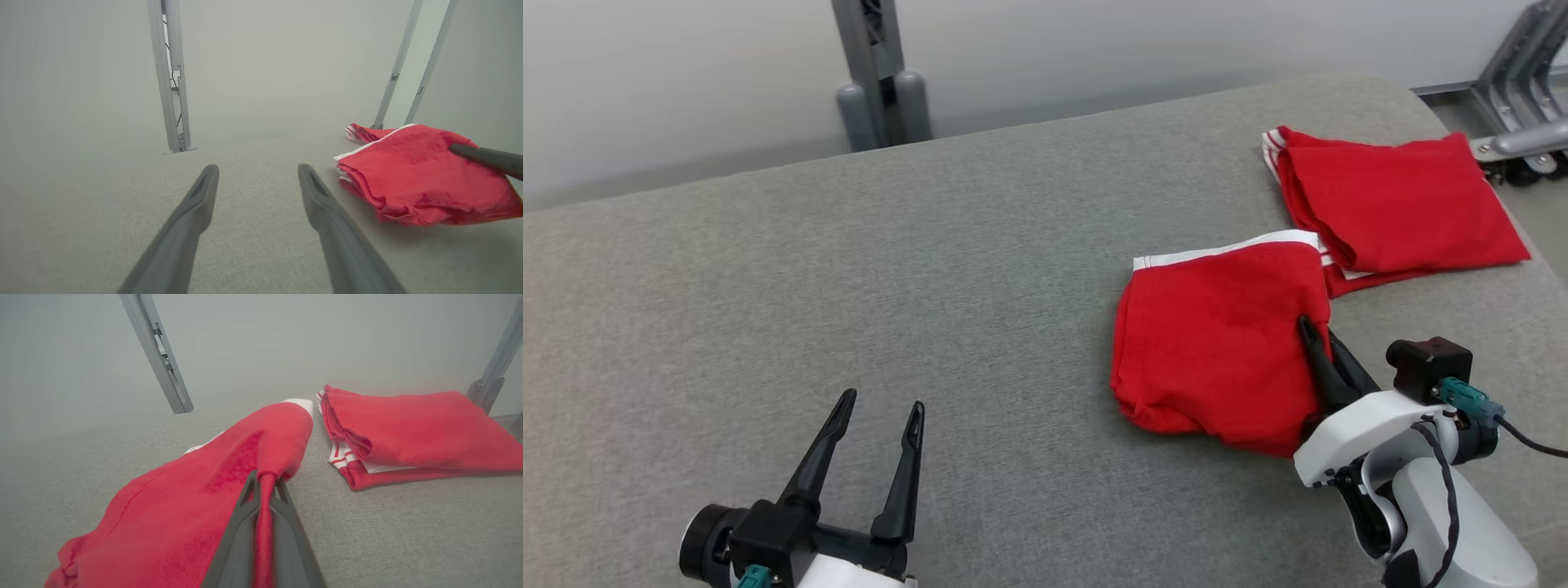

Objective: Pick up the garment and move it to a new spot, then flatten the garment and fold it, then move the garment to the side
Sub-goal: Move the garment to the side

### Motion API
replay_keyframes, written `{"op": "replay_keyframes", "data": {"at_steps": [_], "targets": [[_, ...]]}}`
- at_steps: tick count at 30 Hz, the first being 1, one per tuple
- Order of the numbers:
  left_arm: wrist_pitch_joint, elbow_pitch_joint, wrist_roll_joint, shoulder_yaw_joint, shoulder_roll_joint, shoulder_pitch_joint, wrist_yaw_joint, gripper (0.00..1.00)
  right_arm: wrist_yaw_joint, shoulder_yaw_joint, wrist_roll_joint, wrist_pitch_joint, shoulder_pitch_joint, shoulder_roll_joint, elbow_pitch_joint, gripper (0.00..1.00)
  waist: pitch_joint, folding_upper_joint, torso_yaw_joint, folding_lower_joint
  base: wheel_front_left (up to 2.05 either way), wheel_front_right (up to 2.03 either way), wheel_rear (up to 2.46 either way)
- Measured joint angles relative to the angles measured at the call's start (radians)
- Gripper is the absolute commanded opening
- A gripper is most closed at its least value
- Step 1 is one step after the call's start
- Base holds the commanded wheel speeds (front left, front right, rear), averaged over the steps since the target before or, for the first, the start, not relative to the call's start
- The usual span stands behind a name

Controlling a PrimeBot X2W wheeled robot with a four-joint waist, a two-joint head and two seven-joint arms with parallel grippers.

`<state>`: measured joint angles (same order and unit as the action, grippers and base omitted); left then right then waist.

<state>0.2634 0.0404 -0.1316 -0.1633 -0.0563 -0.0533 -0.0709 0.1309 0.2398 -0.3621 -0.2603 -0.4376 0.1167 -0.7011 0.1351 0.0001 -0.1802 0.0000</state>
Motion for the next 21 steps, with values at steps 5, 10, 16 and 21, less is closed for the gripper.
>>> {"op": "replay_keyframes", "data": {"at_steps": [5,10,16,21], "targets": [[0.000,-0.005,0.009,0.000,-0.010,0.001,-0.007,1.00,0.000,0.005,0.008,0.000,0.002,-0.016,0.014,0.00,0.012,0.0000,-0.074,0.0000,0.00,0.00,0.00],[0.000,-0.016,0.018,-0.003,-0.027,0.014,-0.012,1.00,0.000,0.025,0.018,0.000,-0.008,-0.021,0.022,0.00,0.041,0.0000,-0.125,0.0000,0.00,0.00,0.00],[0.000,-0.039,0.029,-0.018,-0.059,0.043,-0.025,1.00,0.000,0.079,0.076,0.000,-0.103,0.016,0.017,0.00,0.103,0.0000,-0.143,0.0000,0.00,0.00,0.00],[-0.016,-0.116,0.035,-0.044,-0.092,0.104,-0.035,1.00,0.000,0.072,0.139,0.000,-0.231,0.097,0.008,0.00,0.186,0.0000,-0.118,0.0000,0.00,0.00,0.00]]}}
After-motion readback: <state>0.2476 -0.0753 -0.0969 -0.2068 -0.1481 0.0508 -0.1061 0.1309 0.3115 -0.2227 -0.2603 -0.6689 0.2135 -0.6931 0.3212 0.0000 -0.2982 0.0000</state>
